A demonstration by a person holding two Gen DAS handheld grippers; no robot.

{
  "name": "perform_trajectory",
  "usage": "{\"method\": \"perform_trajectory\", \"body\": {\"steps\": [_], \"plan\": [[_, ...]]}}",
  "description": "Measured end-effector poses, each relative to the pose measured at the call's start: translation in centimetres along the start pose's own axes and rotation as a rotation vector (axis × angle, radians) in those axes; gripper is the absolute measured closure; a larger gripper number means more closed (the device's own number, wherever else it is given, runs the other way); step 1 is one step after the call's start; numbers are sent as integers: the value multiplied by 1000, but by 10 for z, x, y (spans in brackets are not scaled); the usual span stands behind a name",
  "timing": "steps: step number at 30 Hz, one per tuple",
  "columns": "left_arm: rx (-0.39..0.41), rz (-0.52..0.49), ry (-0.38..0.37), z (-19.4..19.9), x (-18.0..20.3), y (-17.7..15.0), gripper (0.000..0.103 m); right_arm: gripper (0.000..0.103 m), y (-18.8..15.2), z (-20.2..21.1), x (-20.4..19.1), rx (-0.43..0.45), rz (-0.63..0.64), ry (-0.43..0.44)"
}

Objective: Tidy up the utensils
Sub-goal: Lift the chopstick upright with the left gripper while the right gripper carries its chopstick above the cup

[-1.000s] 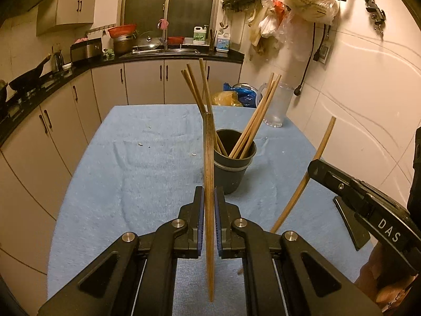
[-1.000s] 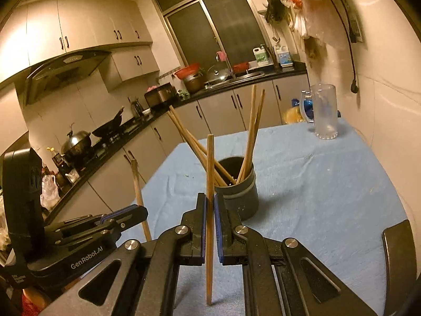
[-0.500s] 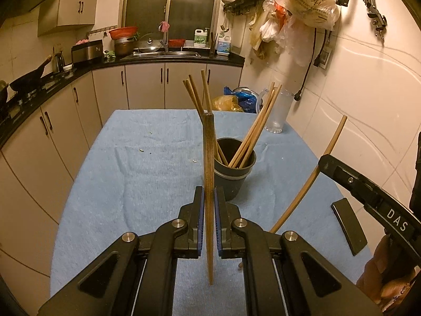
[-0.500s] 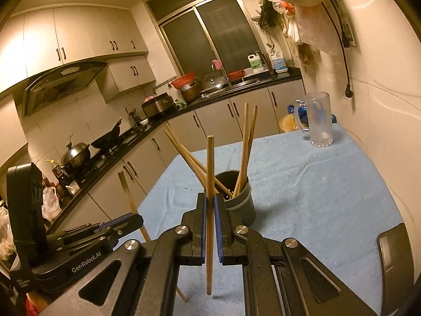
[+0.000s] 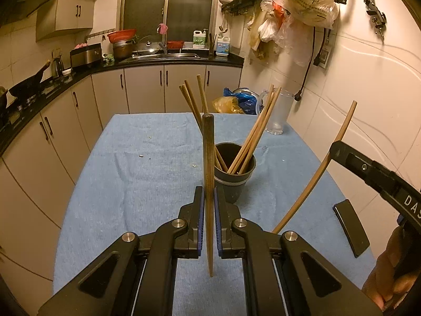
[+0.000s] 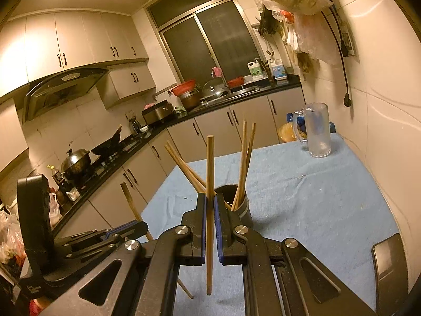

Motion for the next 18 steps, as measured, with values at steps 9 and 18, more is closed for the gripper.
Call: {"method": "perform_trajectory", "body": {"steps": [9,18], "plan": [[6,-12,-2,0,2,6,96,97,8,3,-2,13,1,1],[14,-21,1,1,4,12,96,97,15,5,-3,26,1,1]]}}
Point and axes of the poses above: each gripper's, at about its wrist camera, not at the fingertips, and z roughly against the way its jaws point, x to its right, y to its top, the point moved 3 cm from there along -z, roughly the way its jaws point, and after that the axes turned 8 degrees about -y, right-handed, at the moved point
